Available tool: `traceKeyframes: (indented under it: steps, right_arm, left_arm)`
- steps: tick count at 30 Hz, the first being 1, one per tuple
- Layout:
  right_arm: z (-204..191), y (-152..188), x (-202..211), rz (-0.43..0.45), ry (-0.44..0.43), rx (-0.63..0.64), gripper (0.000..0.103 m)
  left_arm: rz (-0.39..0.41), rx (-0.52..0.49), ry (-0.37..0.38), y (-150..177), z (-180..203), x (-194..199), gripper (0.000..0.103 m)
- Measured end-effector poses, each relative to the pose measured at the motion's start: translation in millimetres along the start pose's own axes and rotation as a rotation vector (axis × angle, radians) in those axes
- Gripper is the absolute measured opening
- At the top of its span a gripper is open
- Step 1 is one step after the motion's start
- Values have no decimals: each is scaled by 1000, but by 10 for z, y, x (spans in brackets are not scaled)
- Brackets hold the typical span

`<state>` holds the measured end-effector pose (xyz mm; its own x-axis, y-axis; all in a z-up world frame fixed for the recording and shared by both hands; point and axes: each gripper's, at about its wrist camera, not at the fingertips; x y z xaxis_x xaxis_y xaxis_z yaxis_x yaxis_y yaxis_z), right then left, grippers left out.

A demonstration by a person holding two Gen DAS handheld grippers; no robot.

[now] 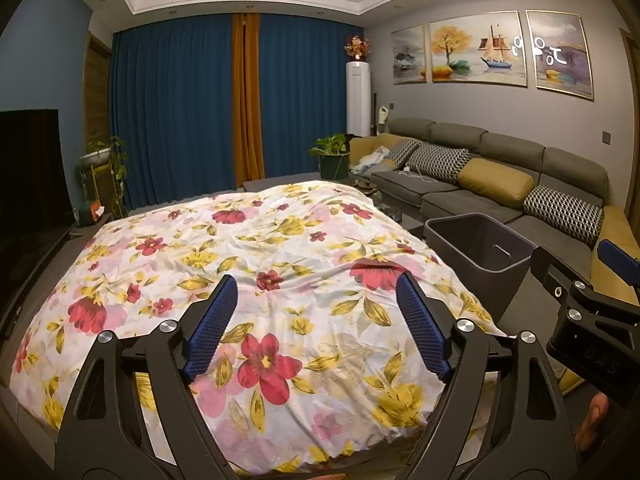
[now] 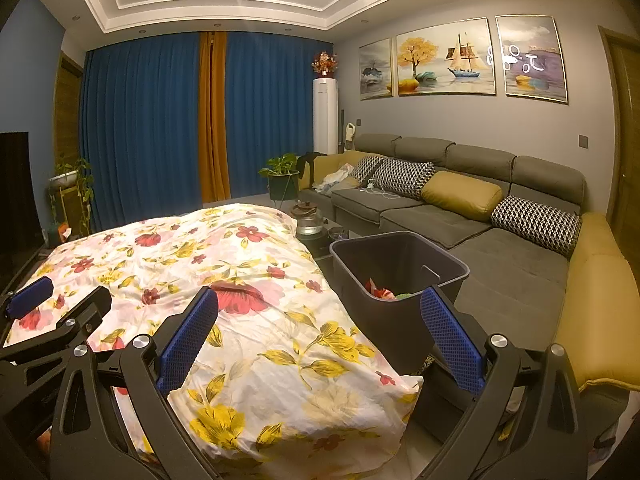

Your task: Collect trash

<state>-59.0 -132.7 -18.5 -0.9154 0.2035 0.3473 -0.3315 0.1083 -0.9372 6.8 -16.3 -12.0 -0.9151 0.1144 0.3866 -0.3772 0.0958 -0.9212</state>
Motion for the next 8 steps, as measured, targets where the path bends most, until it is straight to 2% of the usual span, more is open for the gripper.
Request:
traceKeyframes:
  steps: [8]
  right_arm:
    - [1,-11,-6,0,1,-3,97]
  left_arm:
    - [-1,9,11,-12,-4,16,86]
Point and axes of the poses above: each gripper's, at about its wrist camera, not at the fingertips, and x roughly against the way its jaws point, z to its right, y to its underside, and after that the axes turned 3 degrees about -y, right-handed
